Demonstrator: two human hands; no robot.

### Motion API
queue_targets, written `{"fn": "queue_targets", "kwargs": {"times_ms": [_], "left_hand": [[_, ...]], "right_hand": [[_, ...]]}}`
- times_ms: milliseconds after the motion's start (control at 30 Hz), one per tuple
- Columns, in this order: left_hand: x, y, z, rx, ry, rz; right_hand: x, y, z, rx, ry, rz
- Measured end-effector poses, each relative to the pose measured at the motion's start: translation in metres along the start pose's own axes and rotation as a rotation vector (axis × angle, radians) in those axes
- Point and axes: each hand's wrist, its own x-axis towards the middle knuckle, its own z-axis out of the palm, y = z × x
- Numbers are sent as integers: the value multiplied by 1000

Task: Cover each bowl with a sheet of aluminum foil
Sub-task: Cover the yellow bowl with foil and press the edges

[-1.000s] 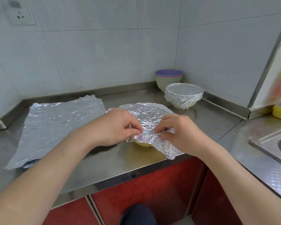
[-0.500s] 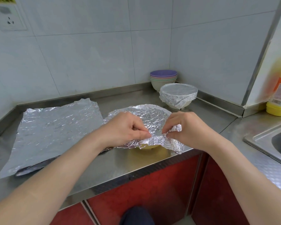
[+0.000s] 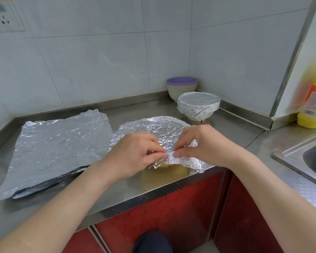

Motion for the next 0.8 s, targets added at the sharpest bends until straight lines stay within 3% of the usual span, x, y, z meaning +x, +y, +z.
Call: {"fn": "queue_targets", "kwargs": {"times_ms": [400,533,700,800], "left_hand": [[-2,-4,20,242,108,177],[-1,2,19,169,113,131],[-1,4,-2,37,93,-1],[2,-1,-15,13,35,-80]], "right_hand": [[2,17,31,-467,239,-390],[1,18,27,-426,205,-382],[-9,22,8,-219,171,-161],[-9,16,10,-78,216,-122]]}}
